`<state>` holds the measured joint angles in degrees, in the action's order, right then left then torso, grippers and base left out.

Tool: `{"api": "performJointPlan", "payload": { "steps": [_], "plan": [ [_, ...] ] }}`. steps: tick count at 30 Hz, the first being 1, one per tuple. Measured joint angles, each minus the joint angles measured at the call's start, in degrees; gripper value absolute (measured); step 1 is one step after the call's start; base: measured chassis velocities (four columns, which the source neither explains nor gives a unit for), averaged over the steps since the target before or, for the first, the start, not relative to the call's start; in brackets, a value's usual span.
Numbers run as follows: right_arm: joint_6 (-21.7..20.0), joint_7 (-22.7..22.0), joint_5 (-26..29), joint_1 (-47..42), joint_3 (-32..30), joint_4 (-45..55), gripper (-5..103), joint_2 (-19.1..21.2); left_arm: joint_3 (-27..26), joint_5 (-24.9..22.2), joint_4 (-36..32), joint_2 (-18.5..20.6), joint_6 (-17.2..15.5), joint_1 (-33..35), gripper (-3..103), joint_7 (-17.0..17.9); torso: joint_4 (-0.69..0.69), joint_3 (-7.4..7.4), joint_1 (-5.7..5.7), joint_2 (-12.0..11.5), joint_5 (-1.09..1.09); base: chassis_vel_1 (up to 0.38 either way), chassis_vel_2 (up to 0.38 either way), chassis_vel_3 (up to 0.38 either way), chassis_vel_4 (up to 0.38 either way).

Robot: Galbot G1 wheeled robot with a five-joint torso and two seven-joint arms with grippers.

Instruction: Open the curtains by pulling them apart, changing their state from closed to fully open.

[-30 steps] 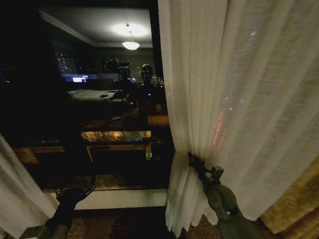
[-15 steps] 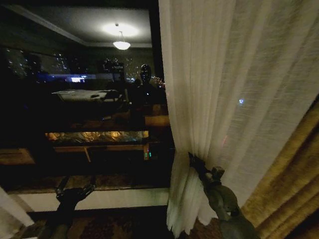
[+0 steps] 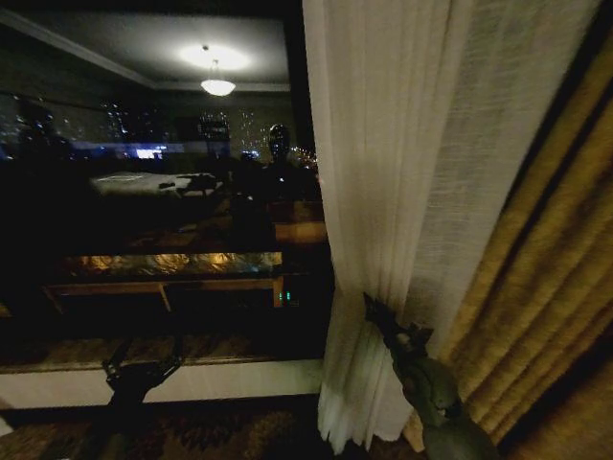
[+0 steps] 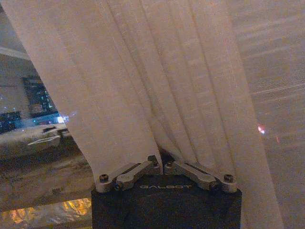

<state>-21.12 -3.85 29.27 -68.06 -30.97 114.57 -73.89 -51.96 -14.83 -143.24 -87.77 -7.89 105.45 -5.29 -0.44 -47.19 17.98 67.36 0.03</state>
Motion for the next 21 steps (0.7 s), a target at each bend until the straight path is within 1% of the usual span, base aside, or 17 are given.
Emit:
{"api": "performJointPlan", "payload": {
  "steps": [6, 10, 13, 16, 21],
  "plan": [
    [0.3, 0.1, -0.1, -0.1, 0.0, 0.0, 0, 0.0, 0.0, 0.0, 0.0, -0.1, 0.2, 0.1, 100, 0.0, 0.00, 0.00, 0.00, 0.0, 0.01, -0.352, -0.346, 0.362, 0.357],
    [1.5, 0.1, -1.0, -0.1, 0.4, -0.3, 0, 0.0, -0.1, 0.1, 0.0, -0.1, 0.3, 0.2, 100, 0.0, 0.00, 0.00, 0.00, 0.0, -0.02, -0.342, -0.332, 0.360, 0.354],
    [2.3, 0.1, -1.8, -0.1, 0.5, -0.6, 0, 0.0, 0.0, 0.1, 0.0, -0.2, 0.4, 0.2, 100, -0.1, -0.01, 0.00, 0.00, 0.0, 0.02, -0.259, -0.296, 0.270, 0.317],
    [2.4, 0.0, -1.9, -0.2, 0.5, -0.7, 0, 0.1, 0.1, 0.2, 0.0, -0.2, 0.4, 0.2, 100, -0.2, -0.01, 0.00, 0.00, 0.0, 0.03, -0.137, -0.180, 0.168, 0.193],
    [2.4, -0.1, -1.9, -0.1, 0.3, -1.1, 0, 0.1, 0.5, 0.6, 0.0, -0.3, 0.4, 0.1, 100, -0.2, -0.01, 0.00, 0.00, 0.0, 0.02, -0.028, -0.030, 0.035, 0.014]
  ]
}}
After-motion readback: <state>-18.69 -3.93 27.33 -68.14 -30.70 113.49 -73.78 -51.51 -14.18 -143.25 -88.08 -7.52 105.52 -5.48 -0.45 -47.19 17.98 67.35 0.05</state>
